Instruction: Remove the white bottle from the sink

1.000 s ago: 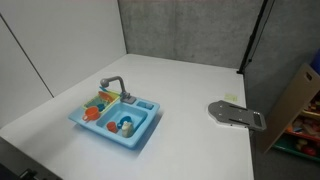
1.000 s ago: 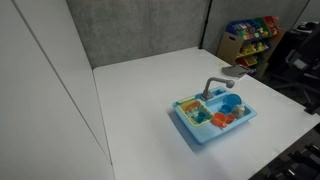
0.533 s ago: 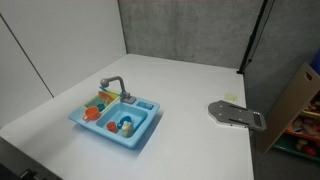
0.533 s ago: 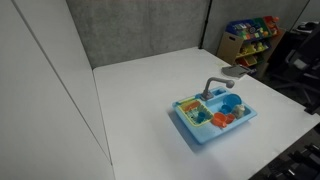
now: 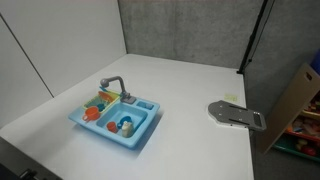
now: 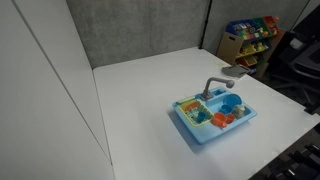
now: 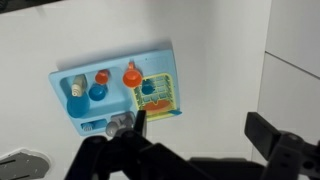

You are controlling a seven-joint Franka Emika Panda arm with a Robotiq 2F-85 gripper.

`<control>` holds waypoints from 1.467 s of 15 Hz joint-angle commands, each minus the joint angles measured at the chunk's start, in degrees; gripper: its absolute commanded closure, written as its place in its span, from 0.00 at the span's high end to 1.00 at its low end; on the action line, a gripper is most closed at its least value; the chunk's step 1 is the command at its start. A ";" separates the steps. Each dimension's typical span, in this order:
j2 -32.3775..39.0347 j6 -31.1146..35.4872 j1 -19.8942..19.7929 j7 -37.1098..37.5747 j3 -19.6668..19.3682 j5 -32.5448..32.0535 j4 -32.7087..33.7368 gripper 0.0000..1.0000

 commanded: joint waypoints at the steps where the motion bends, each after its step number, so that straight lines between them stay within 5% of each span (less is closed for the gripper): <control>1: 6.08 -1.84 -1.85 0.55 -0.58 -1.90 6.82 1.00; 11: 19.64 -2.96 -5.43 4.06 -3.42 -6.28 17.69 1.00; 22: 26.07 -1.70 -8.49 10.45 -10.87 -8.82 17.48 1.00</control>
